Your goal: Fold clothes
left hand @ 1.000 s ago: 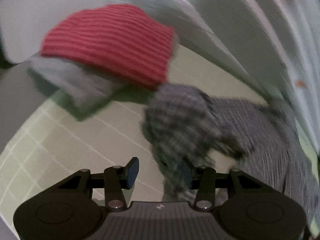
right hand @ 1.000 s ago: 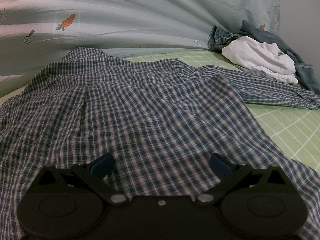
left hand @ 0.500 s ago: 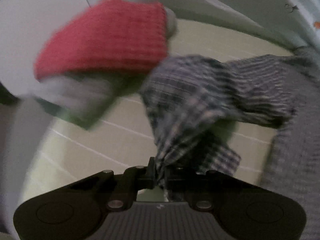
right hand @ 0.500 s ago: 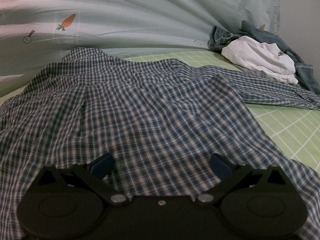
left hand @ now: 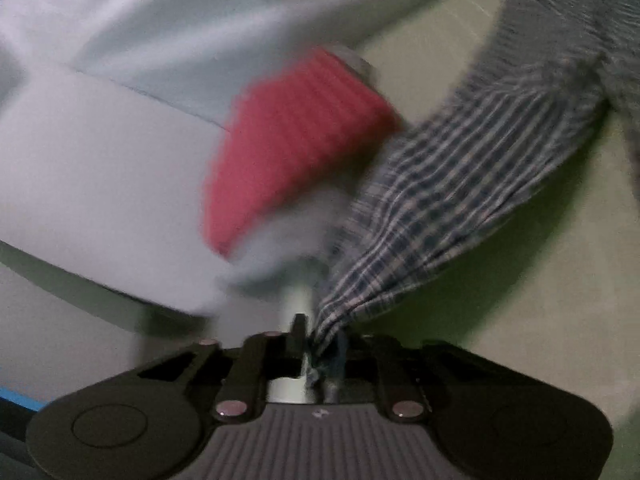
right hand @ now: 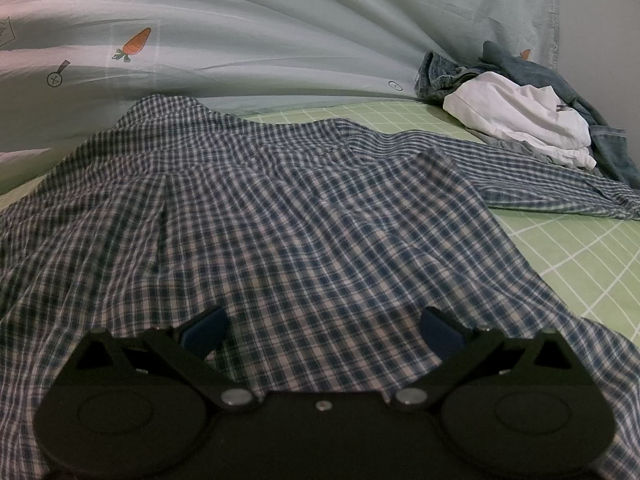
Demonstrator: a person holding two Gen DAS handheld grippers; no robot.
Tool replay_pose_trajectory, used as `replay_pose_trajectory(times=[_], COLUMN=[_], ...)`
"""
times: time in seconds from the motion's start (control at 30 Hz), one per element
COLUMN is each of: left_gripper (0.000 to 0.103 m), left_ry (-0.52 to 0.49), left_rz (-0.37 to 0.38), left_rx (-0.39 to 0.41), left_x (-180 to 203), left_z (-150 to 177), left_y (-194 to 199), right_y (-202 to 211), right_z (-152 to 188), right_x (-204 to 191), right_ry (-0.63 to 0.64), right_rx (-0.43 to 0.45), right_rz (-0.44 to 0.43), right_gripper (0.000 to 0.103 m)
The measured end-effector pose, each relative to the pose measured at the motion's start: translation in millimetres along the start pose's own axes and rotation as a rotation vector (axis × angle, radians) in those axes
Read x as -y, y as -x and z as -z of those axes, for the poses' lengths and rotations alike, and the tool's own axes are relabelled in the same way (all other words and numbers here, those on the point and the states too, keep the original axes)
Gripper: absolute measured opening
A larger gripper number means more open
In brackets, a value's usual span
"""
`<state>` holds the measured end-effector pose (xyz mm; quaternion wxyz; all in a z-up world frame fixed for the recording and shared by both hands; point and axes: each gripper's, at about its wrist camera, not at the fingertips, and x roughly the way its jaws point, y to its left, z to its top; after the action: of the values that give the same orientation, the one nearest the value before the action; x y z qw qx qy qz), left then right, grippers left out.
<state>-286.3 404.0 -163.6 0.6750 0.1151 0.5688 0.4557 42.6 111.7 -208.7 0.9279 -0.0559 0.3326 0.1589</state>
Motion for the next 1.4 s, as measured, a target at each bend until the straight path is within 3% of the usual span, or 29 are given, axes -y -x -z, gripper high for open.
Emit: replay_pose_trajectory(times=[0.07,0.17,0.3,0.37,0.47,0.6,0.7,0.77,0.87,1.1,1.2,1.4], left_gripper=[0.051,0.064,0.07,0.07,0.07,0.07,0.071,0.074,0.08,0.095,0.102,0.103], left_ry=[0.044,0.195,0.536,0.687,0.791,0.742,0.745,0.742,0.726,0.766,0.803,0.843], left_rz=[0.102,0.251,0.47,0.508,0.467,0.364,0.363,0.359,0.354,0.336,0.335,0.308], left_rx=[-0.045,-0.085,-0.105,-0.097,-0.097,-0.163,-0.235,-0.237,-0.242,-0.265,-0.274,-0.263], left_x=[0.4,-16.5,-62.8,-80.4,-94.7,-82.8,-72.9,-71.2,-71.0,-70.6,-71.5,-72.6], left_z=[3.2,7.3,13.6,20.3,22.5,24.1,25.4,25.0,22.6,23.3,26.9,24.3], left_y=[-4.1,-6.0,-14.7,-19.3,-30.6,-50.3,-70.9,-72.8,-74.9,-87.4,-93.2,-97.5], right_y=[0.0,-0.1,-0.2,-0.3,-0.5,-1.3,-2.3,-6.7,-10.7,-55.3,-80.8,-129.0], right_z=[-0.3,-0.4,-0.7,-1.0,-1.3,-5.2,-9.7,-24.3,-45.2,-87.6,-100.4,-120.8], right_x=[0.5,0.4,1.4,1.9,2.3,0.4,-1.8,-11.4,-40.8,-156.2,-199.7,-252.4], right_ry=[0.0,-0.001,0.0,0.0,0.0,0.006,0.012,0.033,0.073,0.255,0.324,0.423], right_rx=[0.0,0.0,-0.001,-0.001,-0.001,-0.02,-0.042,-0.098,-0.077,-0.078,-0.083,-0.1], right_rz=[0.0,0.0,-0.001,-0.002,-0.002,0.001,0.003,-0.008,-0.092,-0.402,-0.461,-0.494], right_gripper=[0.103,0.103,0.103,0.103,0.103,0.103,0.103,0.103,0.103,0.103,0.103,0.103])
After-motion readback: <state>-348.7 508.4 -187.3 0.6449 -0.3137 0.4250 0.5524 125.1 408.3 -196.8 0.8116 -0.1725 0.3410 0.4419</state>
